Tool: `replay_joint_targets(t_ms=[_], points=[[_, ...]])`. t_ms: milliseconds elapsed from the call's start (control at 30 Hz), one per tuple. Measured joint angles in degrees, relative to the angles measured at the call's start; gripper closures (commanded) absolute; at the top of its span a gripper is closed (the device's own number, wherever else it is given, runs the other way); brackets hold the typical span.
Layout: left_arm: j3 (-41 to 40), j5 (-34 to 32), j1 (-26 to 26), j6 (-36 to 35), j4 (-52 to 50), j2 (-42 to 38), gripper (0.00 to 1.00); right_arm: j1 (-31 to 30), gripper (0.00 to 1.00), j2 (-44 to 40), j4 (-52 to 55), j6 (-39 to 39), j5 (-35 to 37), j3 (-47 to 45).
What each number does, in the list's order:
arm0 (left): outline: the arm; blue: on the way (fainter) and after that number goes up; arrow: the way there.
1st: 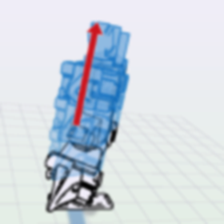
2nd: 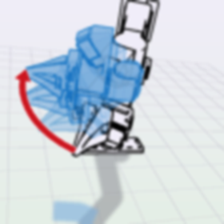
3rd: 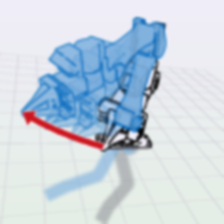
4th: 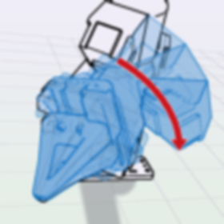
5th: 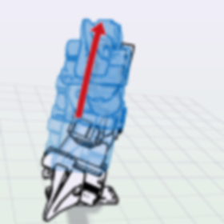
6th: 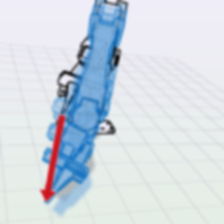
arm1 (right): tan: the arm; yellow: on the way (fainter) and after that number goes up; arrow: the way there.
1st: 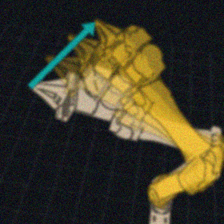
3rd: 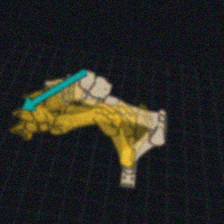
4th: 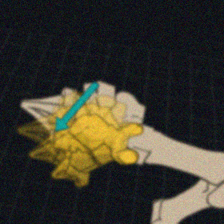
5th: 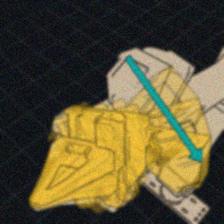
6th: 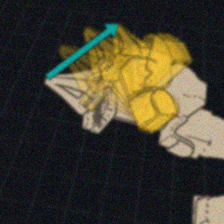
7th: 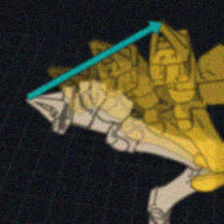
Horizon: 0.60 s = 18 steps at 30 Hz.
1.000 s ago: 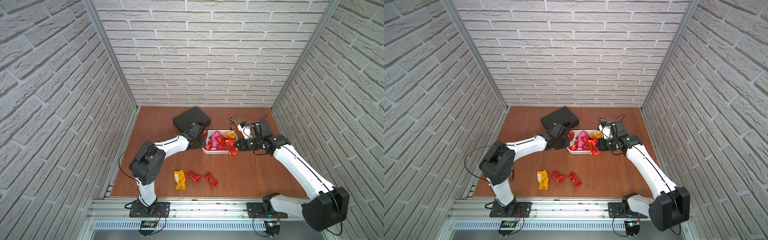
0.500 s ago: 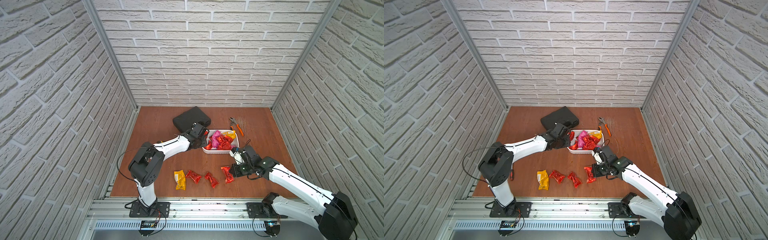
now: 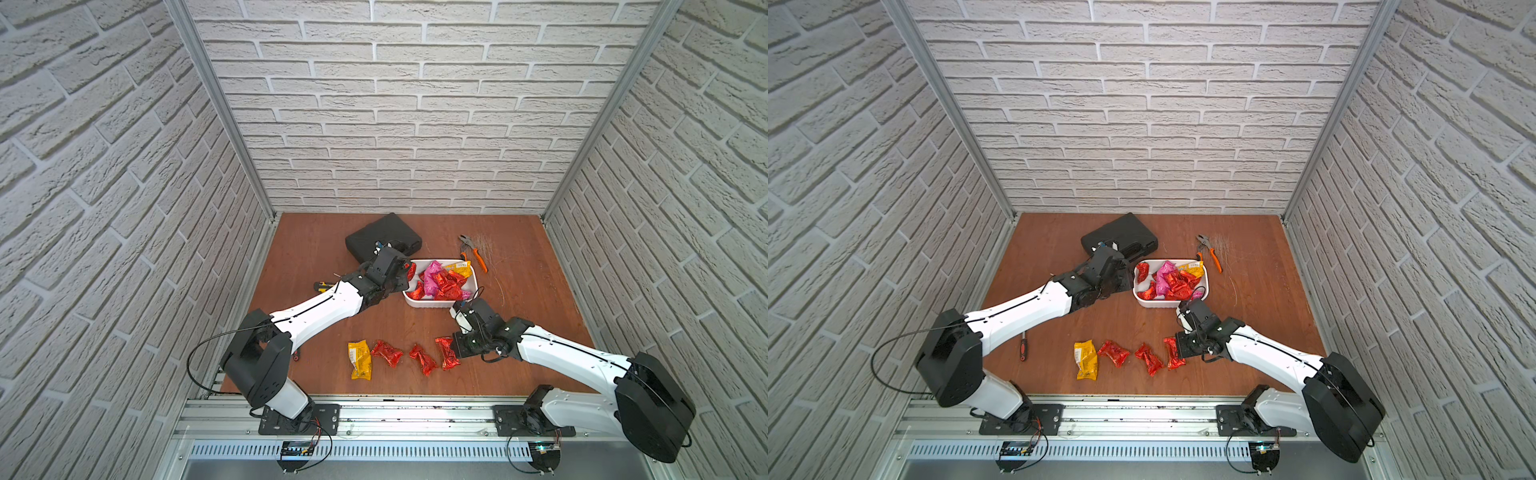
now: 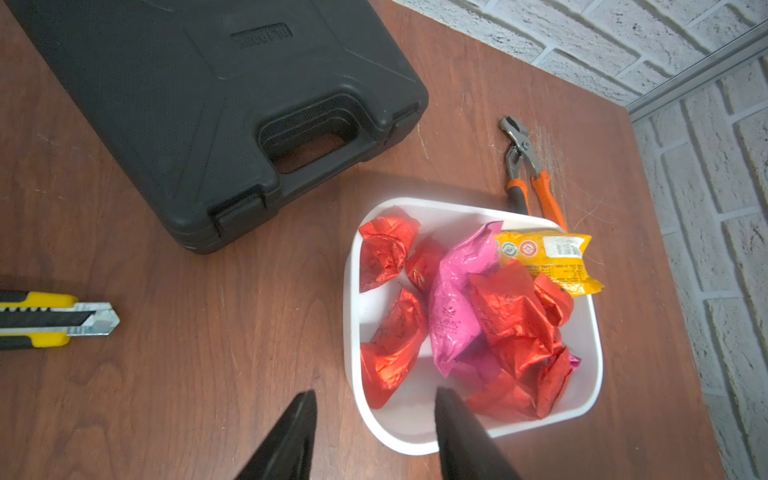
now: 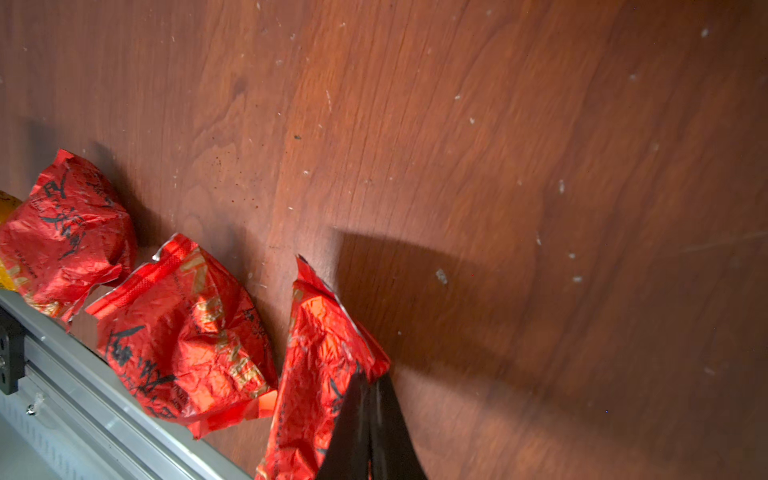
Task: Take the tea bags out of the storage box
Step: Place the tea bag at the center of the board.
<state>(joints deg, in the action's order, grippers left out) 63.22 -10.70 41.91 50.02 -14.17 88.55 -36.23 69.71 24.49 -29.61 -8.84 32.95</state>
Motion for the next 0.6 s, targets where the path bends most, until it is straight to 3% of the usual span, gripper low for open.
replay_joint_targets(t_ms=[233,433,600], points=[[1.25,0.09,0.74,-1.92,-0.44,1.07,0.44,0.02,0.56,-3.74,7.78,2.91,3.06,3.69],[8.00,0.61,1.90,-4.48,-2.51,6.60,0.41,0.57,0.54,-9.18,14.01,4.39,7.85,12.87],[16.24,0.04,1.97,-5.99,-8.07,13.29,0.38,1.22,0.59,-10.69,15.85,4.55,13.92,18.49]])
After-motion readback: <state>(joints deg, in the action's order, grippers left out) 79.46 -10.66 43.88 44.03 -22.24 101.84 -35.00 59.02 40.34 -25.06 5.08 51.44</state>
